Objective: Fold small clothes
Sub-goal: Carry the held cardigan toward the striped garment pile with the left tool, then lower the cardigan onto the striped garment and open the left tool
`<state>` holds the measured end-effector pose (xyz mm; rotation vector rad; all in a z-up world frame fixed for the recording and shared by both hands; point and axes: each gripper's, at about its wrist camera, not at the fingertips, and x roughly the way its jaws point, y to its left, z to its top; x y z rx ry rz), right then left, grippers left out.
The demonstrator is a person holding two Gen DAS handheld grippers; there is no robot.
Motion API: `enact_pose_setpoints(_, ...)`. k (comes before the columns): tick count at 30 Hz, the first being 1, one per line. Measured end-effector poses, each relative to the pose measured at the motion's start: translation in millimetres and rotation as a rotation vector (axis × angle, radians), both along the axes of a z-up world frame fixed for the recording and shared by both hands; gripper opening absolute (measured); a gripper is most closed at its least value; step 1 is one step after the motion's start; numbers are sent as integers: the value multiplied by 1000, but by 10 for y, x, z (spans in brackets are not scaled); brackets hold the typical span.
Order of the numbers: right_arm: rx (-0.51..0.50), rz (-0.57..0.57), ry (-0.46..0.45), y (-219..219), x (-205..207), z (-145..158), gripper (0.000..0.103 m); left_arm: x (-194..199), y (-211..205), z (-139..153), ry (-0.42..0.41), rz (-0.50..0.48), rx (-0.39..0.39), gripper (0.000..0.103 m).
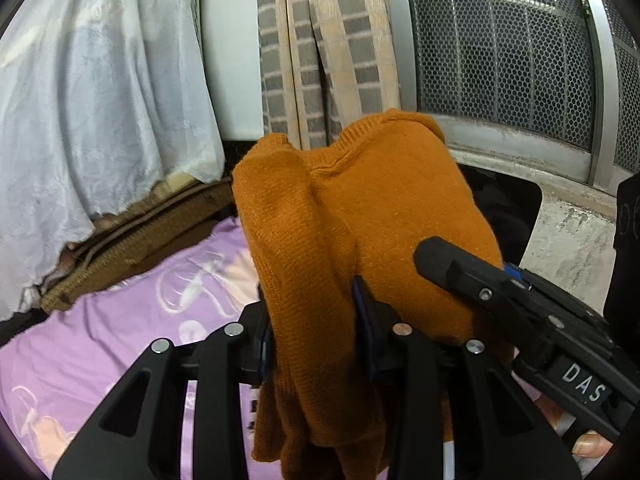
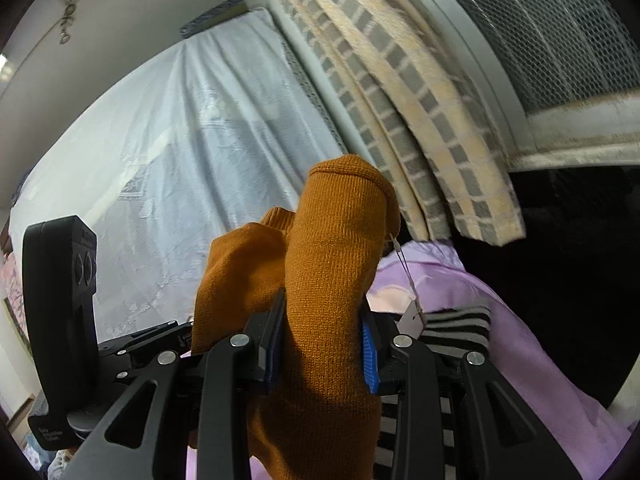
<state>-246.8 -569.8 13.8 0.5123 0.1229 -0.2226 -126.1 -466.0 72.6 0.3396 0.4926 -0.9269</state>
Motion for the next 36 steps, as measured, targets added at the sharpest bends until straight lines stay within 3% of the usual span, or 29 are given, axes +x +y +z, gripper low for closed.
enact_pose_setpoints(6, 74, -8, 39, -190, 143, -286, 32, 178, -166, -317, 51, 5, 49, 32)
enact_pose_setpoints(10, 144, -43, 78, -326, 245, -514, 32, 358, -159, -511, 85, 30, 69, 39)
enact_pose_setpoints(12, 183, -58, 97, -407, 287, -652, 32, 451, -122, -592, 97, 47, 70, 46)
enact_pose_setpoints(16, 177, -67, 106, -428, 301, -743, 36, 552, -31, -658, 97, 71, 46, 74)
enact_pose_setpoints(18, 172, -74, 126, -435, 323, -778, 41, 631, 13, -711, 115, 92, 30, 84)
enact_pose_setpoints(20, 183, -79, 145, -467, 352, -852, 52, 719, 37, -801, 154, 103, 23, 93)
enact_pose_setpoints(24, 184, -81, 155, -517, 402, -945, 54, 913, 39, -1016, 230, 99, -2, 98)
enact_pose_setpoints(29, 186, -96, 165, -544, 406, -991, 54, 846, -45, -1076, 154, 111, 2, 99)
enact_pose_setpoints(33, 188, -93, 169, -504, 367, -901, 55, 867, 32, -1005, 225, 127, -22, 99)
enact_pose_setpoints(36, 140, -97, 148, -362, 240, -700, 42, 754, 200, -801, 228, 119, -55, 99)
